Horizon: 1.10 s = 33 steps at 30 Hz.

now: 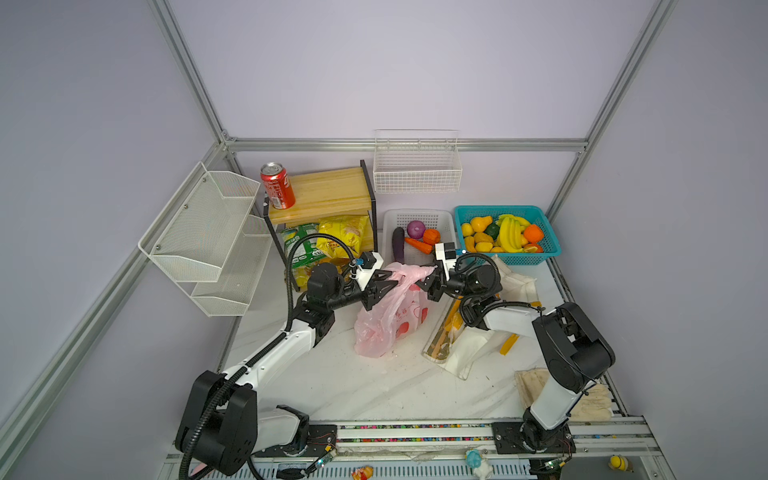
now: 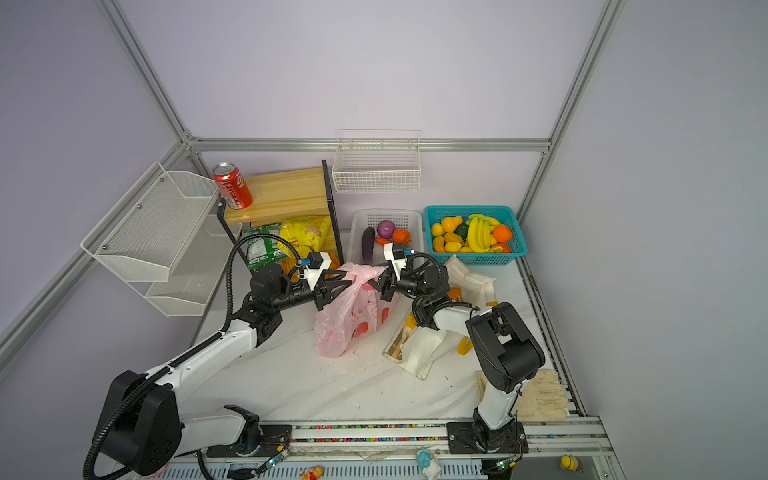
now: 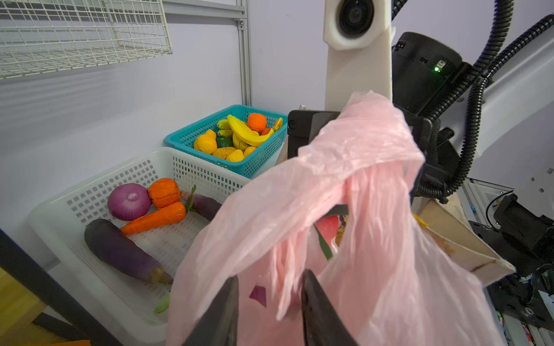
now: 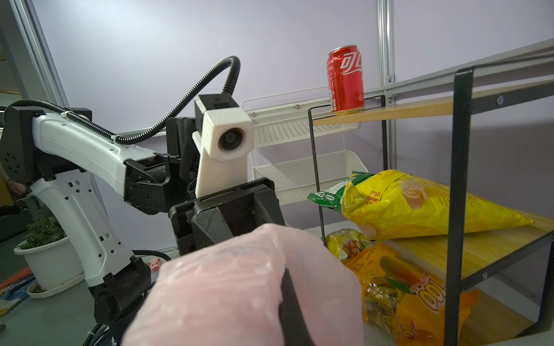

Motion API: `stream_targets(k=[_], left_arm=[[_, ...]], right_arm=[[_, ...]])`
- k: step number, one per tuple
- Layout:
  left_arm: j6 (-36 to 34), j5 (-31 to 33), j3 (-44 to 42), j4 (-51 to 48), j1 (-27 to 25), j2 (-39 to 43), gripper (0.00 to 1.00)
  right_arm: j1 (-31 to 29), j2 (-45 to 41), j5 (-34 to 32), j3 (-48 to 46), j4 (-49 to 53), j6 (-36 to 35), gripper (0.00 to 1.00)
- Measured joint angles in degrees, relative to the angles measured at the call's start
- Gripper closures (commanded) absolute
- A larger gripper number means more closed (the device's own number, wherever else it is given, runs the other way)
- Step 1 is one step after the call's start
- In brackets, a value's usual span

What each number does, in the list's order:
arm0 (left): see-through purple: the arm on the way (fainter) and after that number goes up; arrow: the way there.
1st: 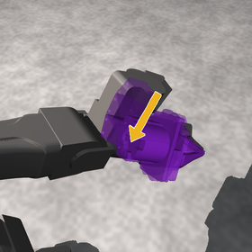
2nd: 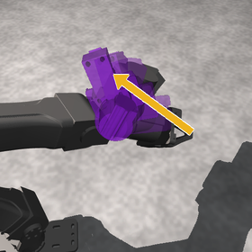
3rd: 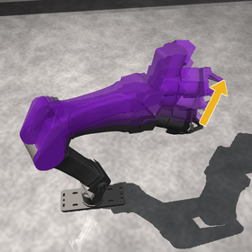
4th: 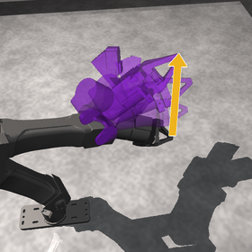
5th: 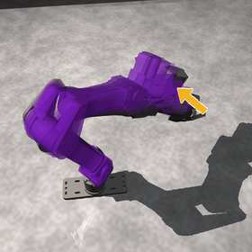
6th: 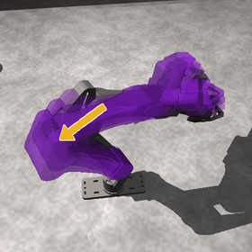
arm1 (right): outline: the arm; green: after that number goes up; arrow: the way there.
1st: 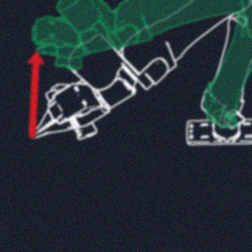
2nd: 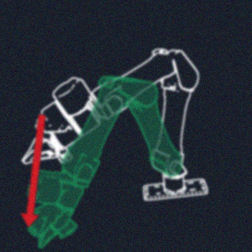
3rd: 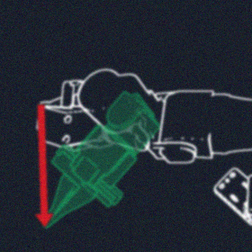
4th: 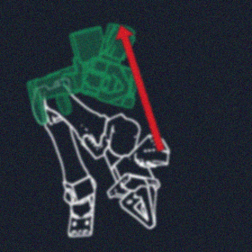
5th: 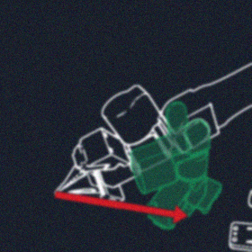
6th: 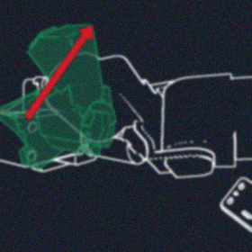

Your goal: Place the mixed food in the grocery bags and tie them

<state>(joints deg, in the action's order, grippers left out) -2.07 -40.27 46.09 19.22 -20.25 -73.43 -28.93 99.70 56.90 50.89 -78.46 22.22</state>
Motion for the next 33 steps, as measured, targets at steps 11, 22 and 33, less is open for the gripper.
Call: stream_targets(k=[11,22,33], left_arm=[[0.28,-1.97,0.42,1.33,0.0,-1.11,0.82],[0.98,-0.17,0.5,2.12,0.0,-1.25,1.0],[2.01,4.42,-0.11,3.56,0.0,-1.25,1.0]], right_arm=[[0.0,0.0,0.94,0.35,1.09,-0.44,1.0],[0.02,-0.09,-0.68,0.35,3.82,-2.97,0.81],[0.98,-13.18,-14.36,-2.86,29.86,-18.93,0.44]])
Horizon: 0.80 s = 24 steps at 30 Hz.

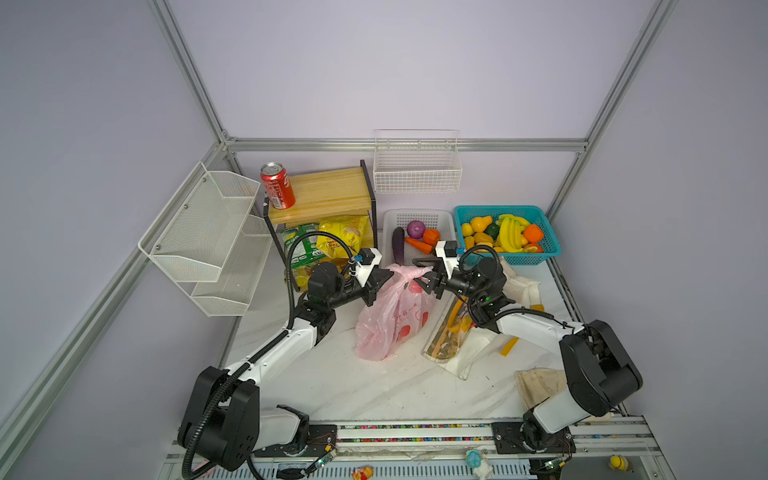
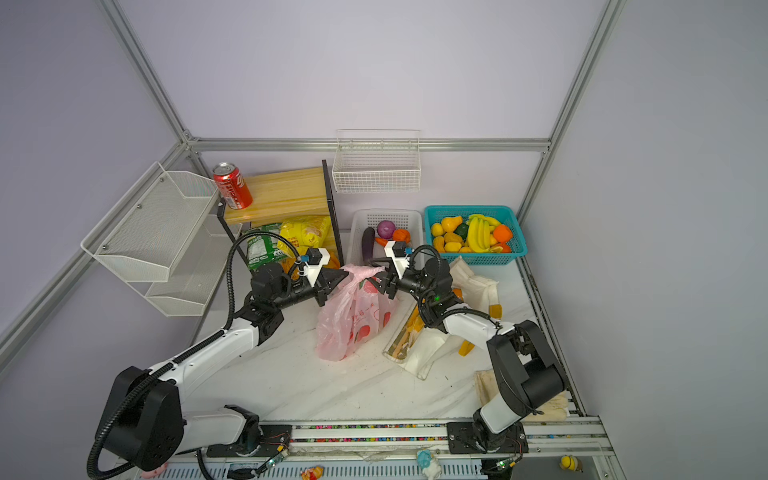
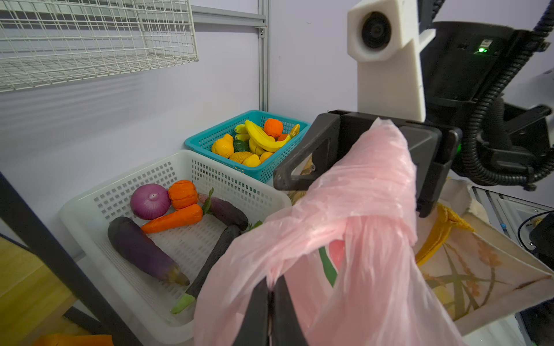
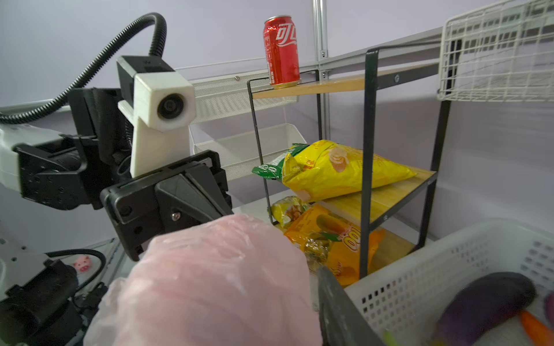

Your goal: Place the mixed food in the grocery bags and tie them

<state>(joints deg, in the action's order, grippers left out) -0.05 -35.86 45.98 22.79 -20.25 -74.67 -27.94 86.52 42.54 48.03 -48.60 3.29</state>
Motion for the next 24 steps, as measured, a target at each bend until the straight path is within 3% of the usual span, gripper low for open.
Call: stream_targets(k=[5,12,16,24], left_arm=[[0.85,-0.11,-0.24,0.37,0.0,0.0,1.0],[1.16,-0.44,-0.24,0.39,0.0,0.0,1.0],[1.57,-0.57,-0.24,0.46,0.0,0.0,1.0],[2.01,-0.94,-0.24,0.79,0.0,0.0,1.0]], right_arm=[[0.07,-8.35,-7.52,-3.32,11.69,-4.44,0.31],[0.11,-22.34,-14.51,-7.58,23.28,-3.23,0.25],[-0.31,-26.03,-15.15,-7.58,27.41,-0.33,0.37],[-5.97,-23.08,-16.15,-7.32,33.05,0.37,0.53]])
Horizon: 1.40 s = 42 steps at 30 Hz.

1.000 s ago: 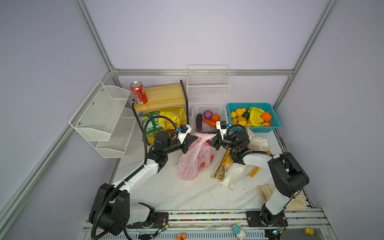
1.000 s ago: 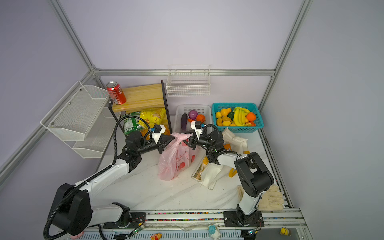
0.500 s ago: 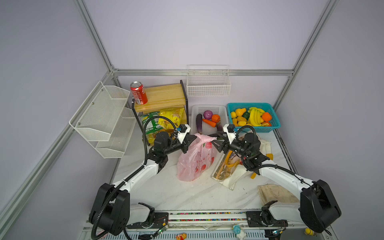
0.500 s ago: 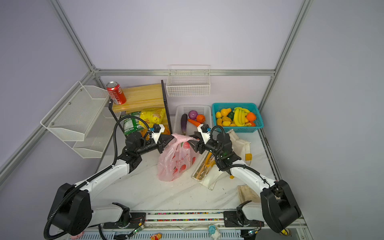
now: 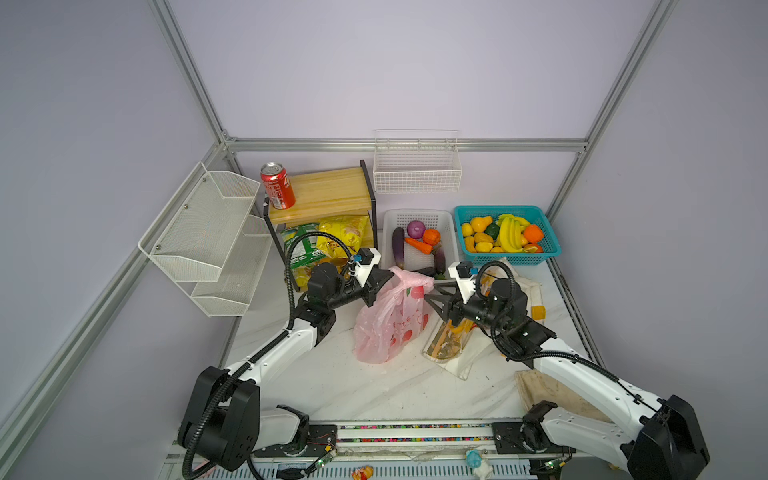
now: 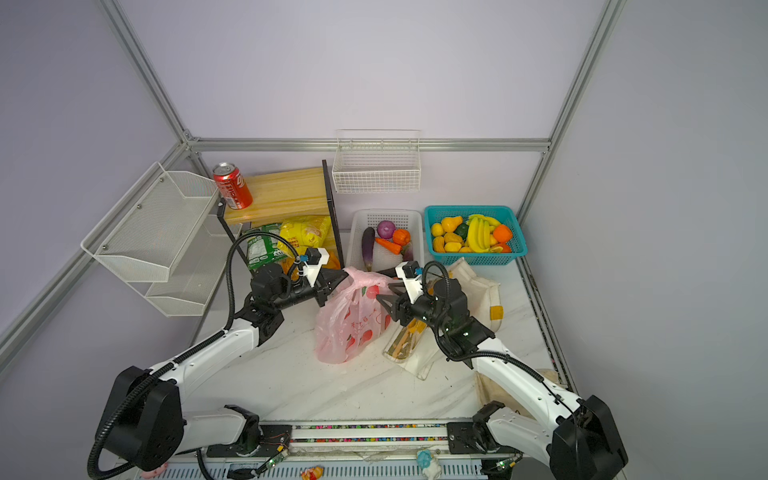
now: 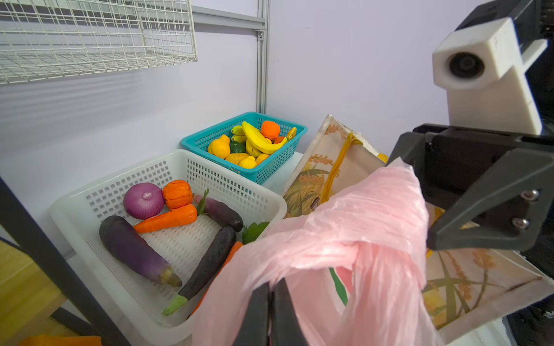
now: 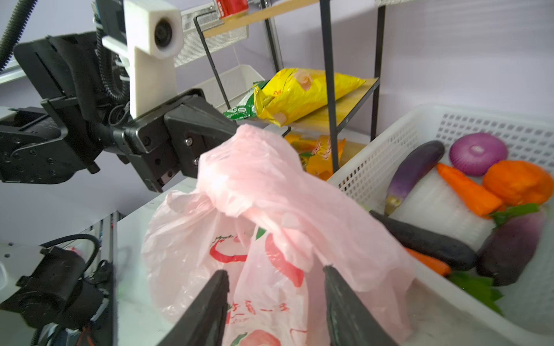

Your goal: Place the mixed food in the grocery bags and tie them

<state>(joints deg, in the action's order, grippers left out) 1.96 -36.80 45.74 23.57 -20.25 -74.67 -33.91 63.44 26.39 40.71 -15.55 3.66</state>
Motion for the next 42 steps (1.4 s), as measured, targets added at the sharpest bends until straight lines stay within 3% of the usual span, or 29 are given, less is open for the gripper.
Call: stream_targets(k=[13,16,22,24,28,34,39,42], left_arm=[[-0.02,-0.33,0.0,0.02,0.0,0.0,1.0],[-0.04,-0.42,0.0,0.0,0.0,0.0,1.0],[-0.04,-0.31,0.0,0.0,0.0,0.0,1.0],[0.02,0.46,0.0,-0.02,0.0,0.11,1.0],[0.48,6.14,0.0,-1.01,-0.02,1.7,1.0],[0.15,19.69,-0.42,-4.9,-0.17,6.08,1.0],[-0.04,29.38,-2.12,-8.96,0.5,6.64,1.0],[0.72,31.3,-3.08,-10.91,3.58,6.16,1.0]], right_arm=[[-0.24,4.9,-2.12,2.49,-3.13,0.13,0.51],[-0.24,5.14,-1.9,2.73,-4.13,0.02,0.59],[-0.24,5.14,-2.91,3.41,-3.93,-0.48,0.94],[-0.24,5.09,-4.61,4.48,-2.01,-0.48,1.0],[-0.28,3.72,-10.08,7.63,5.86,0.76,1.0],[-0.55,-0.24,-16.63,10.47,17.73,1.68,1.0],[0.24,0.39,-19.02,10.56,23.02,1.86,1.0],[2.56,1.77,-18.21,10.54,24.11,2.05,1.0]])
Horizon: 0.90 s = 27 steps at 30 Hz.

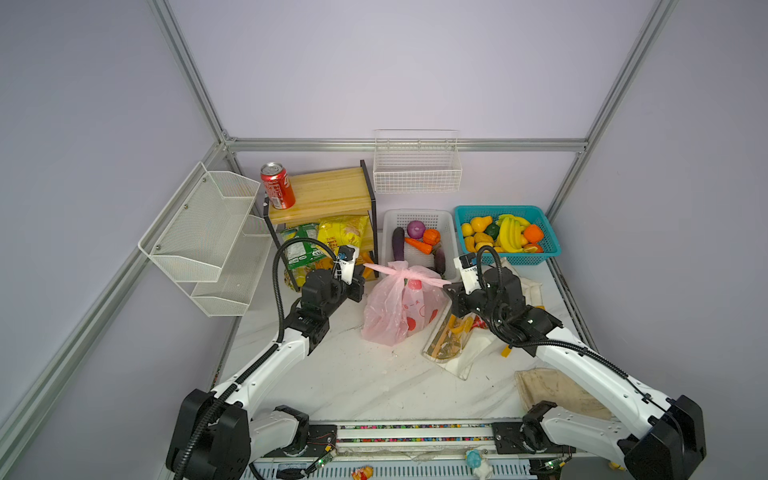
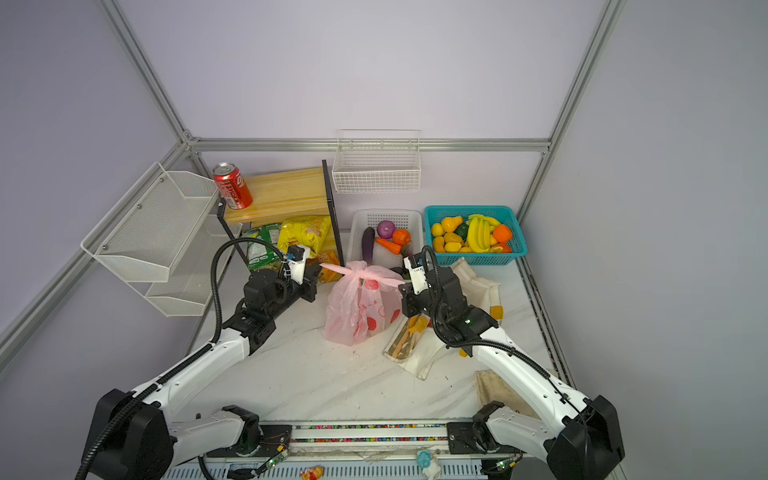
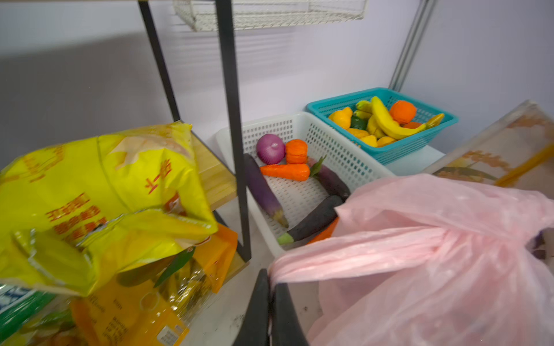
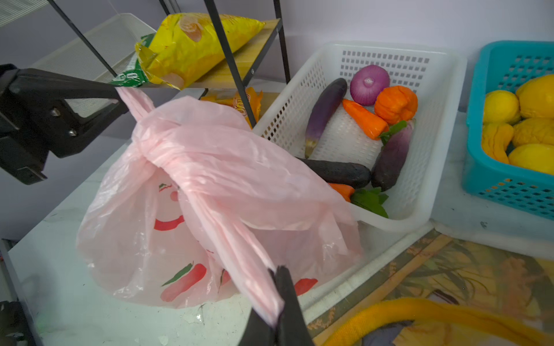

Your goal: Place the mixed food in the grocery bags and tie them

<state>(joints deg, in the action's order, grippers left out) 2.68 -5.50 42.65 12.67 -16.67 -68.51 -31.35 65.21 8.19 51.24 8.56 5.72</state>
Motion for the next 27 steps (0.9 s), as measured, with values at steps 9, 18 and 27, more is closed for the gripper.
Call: stream_targets(k=[9,18,27], left_arm=[[5.16,-0.87,-4.59,0.57,6.95,-3.39,1.0],[7.76,5.92,-5.81,2.08,11.21,-6.43,1.0],[13.53,1.99,-9.09,4.94,12.72,2.69,0.59]], right_arm=[[3.82,5.14,4.28,-0.48,-0.57,-0.24,1.0],[6.78,7.87,0.92,-1.03,-0.83,-0.87,1.0],[-1.11,6.8,-5.88,3.93,-0.79,-5.79,0.38]])
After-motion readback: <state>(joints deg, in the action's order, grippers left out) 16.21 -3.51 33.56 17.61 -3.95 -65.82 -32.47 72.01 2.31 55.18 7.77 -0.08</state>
